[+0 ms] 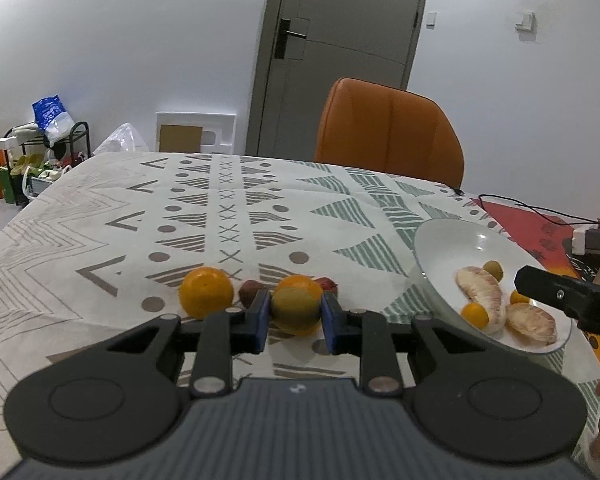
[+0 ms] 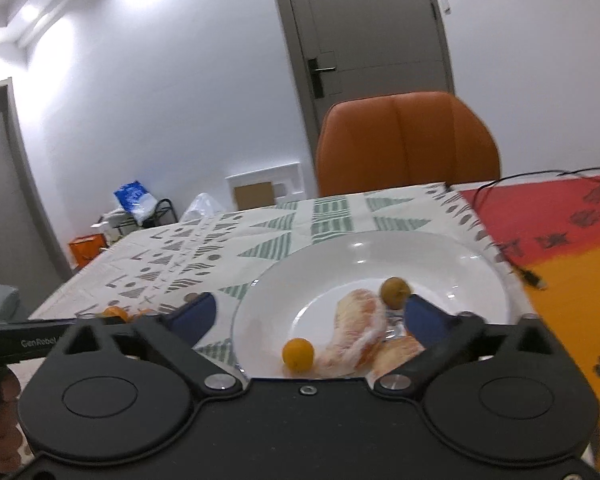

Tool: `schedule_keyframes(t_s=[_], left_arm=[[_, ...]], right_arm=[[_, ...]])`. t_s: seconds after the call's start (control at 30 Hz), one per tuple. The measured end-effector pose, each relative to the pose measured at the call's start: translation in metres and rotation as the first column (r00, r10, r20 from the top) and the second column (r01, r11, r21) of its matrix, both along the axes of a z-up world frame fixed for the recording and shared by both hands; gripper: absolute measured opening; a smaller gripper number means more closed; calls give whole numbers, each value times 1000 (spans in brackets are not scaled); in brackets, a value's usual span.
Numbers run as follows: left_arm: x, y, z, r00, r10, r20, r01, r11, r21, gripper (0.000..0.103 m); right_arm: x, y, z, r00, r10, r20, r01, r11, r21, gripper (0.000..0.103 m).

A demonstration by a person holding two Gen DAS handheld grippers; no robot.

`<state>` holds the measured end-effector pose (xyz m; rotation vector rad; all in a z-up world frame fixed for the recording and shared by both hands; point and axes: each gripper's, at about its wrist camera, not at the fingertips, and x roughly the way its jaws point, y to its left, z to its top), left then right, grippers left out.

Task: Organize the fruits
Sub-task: 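Carry the kiwi over the white plate and open the left tool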

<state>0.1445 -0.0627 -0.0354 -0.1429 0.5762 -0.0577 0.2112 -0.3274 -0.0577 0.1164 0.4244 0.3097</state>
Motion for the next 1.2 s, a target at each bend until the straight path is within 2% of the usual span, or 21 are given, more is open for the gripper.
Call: schedule_keyframes(t_s=[0.47, 0.77, 0.9, 1.2], left_arm=[[-1, -35, 9, 996, -84, 22, 84, 996, 19, 26], [2, -49, 13, 993, -115, 31, 115, 993, 20, 26], [5, -57, 15, 991, -133, 31, 133, 991, 23, 26], [15, -80, 18, 983, -180, 36, 179, 983, 25, 26]], right_arm=[[-19, -28, 1, 995, -98, 4, 98, 993, -70, 103], [-32, -39, 2, 994, -112, 15, 113, 989, -98, 103], [-40, -42, 4, 991, -122, 48, 128, 984, -128, 103], [-54, -65, 3, 986, -169, 14, 169, 979, -110, 103]])
